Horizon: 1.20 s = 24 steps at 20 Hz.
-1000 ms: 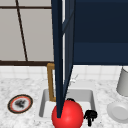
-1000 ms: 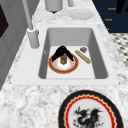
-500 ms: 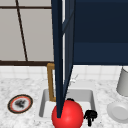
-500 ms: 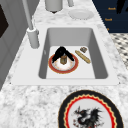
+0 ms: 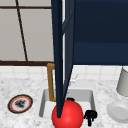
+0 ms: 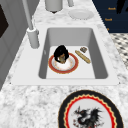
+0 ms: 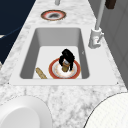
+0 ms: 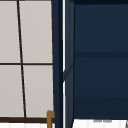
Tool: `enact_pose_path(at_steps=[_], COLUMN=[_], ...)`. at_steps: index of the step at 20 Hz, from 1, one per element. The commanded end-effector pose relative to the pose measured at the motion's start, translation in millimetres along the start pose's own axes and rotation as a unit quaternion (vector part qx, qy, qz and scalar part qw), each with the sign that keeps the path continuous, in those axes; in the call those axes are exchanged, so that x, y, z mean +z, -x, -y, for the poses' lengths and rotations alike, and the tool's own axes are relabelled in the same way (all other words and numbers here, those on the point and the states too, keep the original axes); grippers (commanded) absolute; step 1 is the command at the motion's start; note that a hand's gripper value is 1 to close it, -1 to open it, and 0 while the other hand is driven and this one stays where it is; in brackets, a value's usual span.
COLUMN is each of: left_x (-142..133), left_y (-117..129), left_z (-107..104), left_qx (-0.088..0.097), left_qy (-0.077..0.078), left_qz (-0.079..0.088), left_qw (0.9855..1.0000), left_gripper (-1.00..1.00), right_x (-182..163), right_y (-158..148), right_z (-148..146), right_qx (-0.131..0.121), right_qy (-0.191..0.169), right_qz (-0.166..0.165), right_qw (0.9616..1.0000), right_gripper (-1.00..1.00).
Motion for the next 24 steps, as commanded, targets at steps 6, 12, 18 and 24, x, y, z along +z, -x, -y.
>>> enact_pose_path(at_steps=[6,12,18,24], left_x=[-3,31,54,71], left_y=[-17,-32,-60,-82], left_z=[-10,-19,-35,-50], left_qx=[-0.013,-0.015,-0.002,-0.01], left_qy=[-0.003,-0.02,-0.049,-0.057], left_qz=[0.002,-0.005,-0.026,-0.04], left_qw=[0.9999,0.9997,0.9985,0.9975], left_gripper=[1.0,1.0,1.0,1.0], right_x=[0,0,0,0], right_y=[0,0,0,0], right_z=[0,0,0,0], right_qx=[0.0,0.0,0.0,0.0], right_qy=[0.0,0.0,0.0,0.0], right_qz=[0.0,0.0,0.0,0.0], right_qw=[1.0,1.0,1.0,1.0], right_gripper=[0.0,0.0,0.0,0.0])
